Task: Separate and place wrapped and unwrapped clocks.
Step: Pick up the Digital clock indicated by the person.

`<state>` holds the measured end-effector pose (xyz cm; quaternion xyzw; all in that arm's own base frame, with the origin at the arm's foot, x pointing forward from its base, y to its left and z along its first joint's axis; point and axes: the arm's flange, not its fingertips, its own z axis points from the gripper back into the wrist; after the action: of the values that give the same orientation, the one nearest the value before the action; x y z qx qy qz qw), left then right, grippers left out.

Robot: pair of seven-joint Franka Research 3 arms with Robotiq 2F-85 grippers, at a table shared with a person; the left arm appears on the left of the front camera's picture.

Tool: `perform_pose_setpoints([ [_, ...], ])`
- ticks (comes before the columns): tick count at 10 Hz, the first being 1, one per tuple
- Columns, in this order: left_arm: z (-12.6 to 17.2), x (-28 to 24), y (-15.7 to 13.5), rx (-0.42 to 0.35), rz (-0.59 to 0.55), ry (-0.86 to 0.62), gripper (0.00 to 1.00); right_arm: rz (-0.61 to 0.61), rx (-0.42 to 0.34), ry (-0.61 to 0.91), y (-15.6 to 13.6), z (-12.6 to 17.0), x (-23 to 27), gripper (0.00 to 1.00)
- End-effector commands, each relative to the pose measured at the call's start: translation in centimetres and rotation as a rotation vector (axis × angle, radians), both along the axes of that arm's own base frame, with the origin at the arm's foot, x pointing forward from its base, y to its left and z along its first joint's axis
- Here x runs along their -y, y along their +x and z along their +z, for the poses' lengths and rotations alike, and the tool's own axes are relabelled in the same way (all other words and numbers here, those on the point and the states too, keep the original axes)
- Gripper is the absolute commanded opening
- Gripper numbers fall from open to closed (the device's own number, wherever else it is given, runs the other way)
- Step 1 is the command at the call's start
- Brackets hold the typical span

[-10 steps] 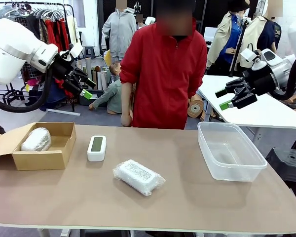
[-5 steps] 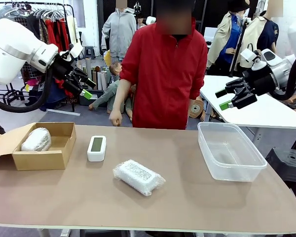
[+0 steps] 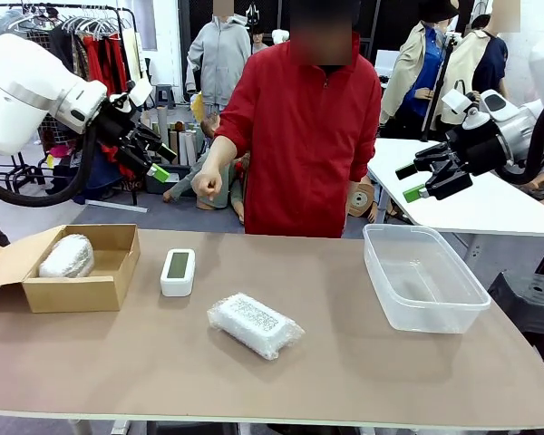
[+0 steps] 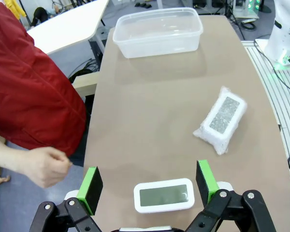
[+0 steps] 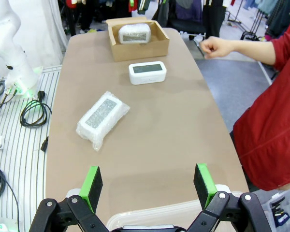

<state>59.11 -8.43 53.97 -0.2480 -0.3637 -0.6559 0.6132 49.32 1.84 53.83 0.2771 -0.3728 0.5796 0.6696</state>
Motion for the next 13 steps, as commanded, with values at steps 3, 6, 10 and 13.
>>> perform_pose_setpoints([
  [3, 0.11, 0.00, -0.06, 0.007, 0.006, 0.000, 1.00, 0.002, 0.002, 0.000, -0.09, 0.07, -0.10, 1.00],
  [6, 0.11, 0.00, -0.06, 0.007, 0.006, 0.000, 1.00, 0.002, 0.002, 0.000, -0.09, 0.07, -0.10, 1.00],
  [10, 0.11, 0.00, -0.06, 0.007, 0.006, 0.000, 1.00, 0.002, 0.002, 0.000, -0.09, 0.07, -0.10, 1.00],
  [13, 0.11, 0.00, -0.06, 0.007, 0.006, 0.000, 1.00, 0.002, 0.002, 0.000, -0.09, 0.07, -0.10, 1.00],
])
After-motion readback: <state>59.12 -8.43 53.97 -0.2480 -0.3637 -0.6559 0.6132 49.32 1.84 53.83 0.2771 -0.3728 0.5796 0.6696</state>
